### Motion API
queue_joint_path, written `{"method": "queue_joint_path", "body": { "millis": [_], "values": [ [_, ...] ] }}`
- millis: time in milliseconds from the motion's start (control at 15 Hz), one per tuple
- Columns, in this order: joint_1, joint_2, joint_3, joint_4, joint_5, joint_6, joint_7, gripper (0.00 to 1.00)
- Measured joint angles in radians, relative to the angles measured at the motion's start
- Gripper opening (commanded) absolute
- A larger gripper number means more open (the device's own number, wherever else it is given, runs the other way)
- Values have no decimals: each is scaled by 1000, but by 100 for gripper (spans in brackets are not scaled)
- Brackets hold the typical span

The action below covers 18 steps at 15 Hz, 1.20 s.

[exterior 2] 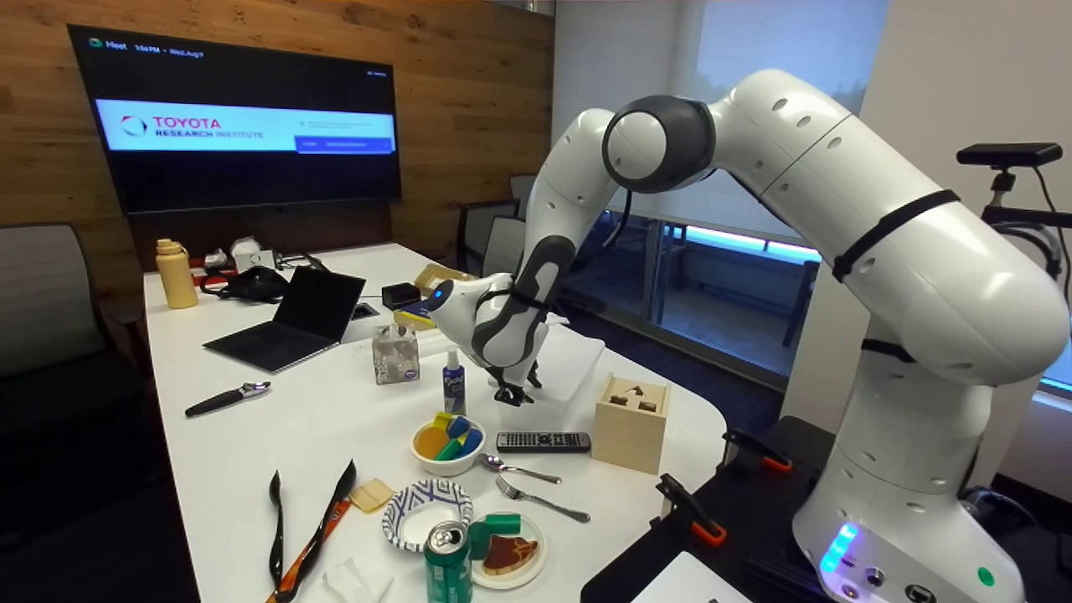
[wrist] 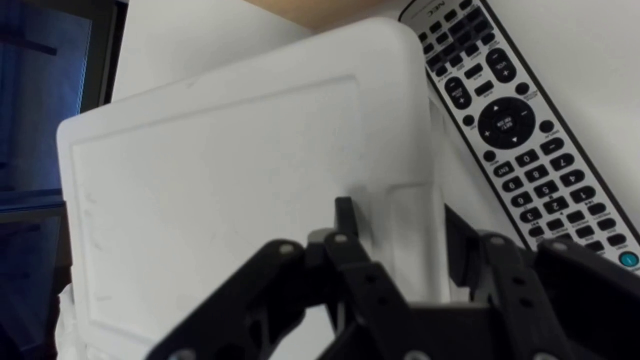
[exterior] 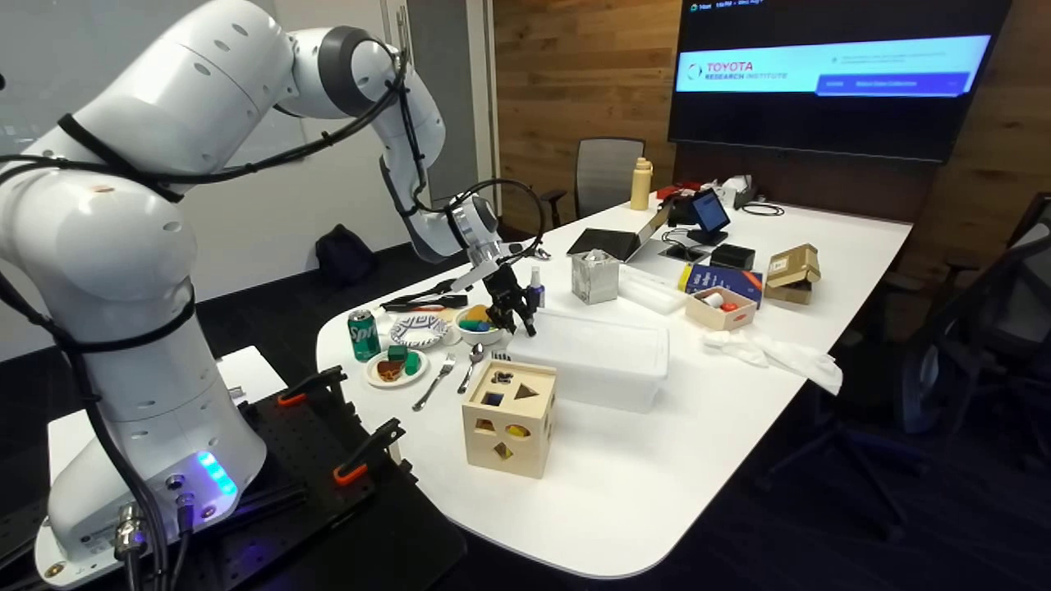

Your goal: Remove the white lid from the clear container.

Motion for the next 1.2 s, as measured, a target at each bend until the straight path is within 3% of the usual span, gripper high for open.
{"method": "queue_joint_path", "body": {
  "millis": [467,867,1200],
  "values": [
    [-16,-11,3,-6,12,26,-61,13],
    [-97,-55,24,-49,74,143,-249,13],
    [-171,-92,65,-83,190,185,-462,13]
  ]
}}
